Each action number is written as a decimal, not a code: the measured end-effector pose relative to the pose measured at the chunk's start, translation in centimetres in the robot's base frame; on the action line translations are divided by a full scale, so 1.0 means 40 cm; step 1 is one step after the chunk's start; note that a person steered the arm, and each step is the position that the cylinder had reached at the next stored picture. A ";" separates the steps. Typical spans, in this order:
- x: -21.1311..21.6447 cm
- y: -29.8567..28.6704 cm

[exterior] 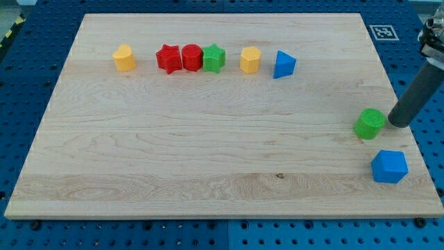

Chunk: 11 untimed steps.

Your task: Move the green circle to the top left of the blue cube

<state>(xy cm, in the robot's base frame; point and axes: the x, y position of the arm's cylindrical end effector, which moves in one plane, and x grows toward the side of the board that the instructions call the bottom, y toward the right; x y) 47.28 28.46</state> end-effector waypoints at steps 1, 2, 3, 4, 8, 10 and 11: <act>-0.003 0.004; 0.013 -0.010; 0.023 -0.072; 0.026 -0.133; -0.002 -0.266; -0.003 -0.367; 0.020 -0.392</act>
